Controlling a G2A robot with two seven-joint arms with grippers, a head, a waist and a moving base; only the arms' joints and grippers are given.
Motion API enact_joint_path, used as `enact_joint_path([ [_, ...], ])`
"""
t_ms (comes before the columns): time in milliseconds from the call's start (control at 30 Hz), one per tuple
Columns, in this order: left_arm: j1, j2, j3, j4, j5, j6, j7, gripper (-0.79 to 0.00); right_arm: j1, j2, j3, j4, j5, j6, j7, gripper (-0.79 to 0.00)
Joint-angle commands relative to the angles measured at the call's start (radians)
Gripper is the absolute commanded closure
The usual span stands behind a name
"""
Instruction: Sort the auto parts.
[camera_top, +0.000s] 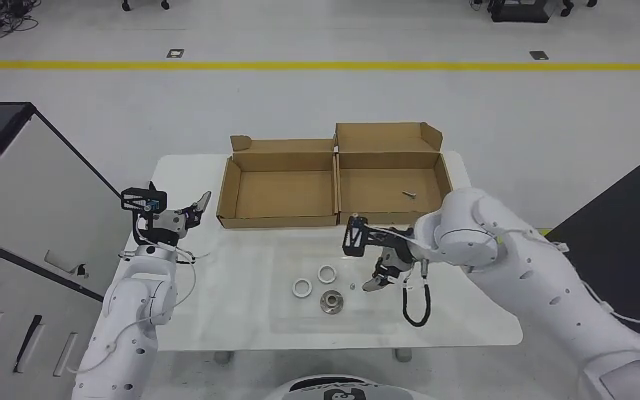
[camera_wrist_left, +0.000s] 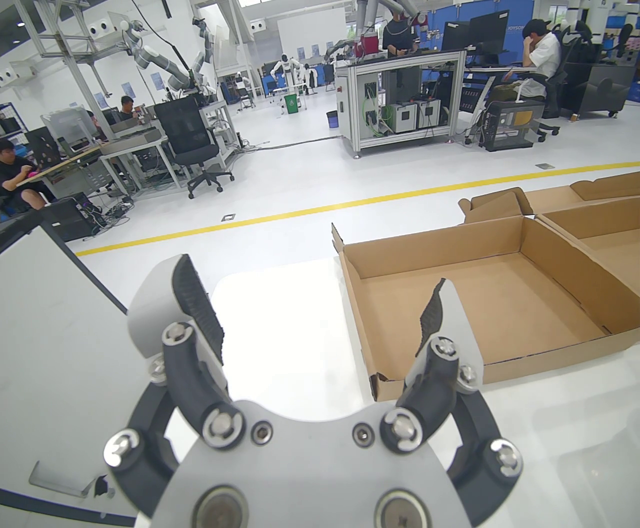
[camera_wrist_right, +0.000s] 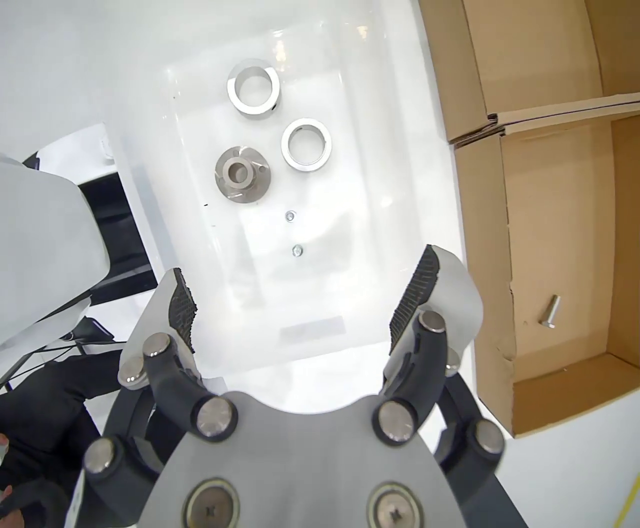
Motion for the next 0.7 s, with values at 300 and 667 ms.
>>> enact_joint_path([
  [300,0.0,0.0,0.0,0.0,0.0,0.0,0.0,-0.785,0.0,0.0,0.002,0.001,0.002,0.001,0.001,-0.785],
  [667,0.0,0.0,0.0,0.0,0.0,0.0,0.0,-0.785,0.08,-0.018,-0.177,-0.057,-0.068,0.097,0.097,-0.785],
])
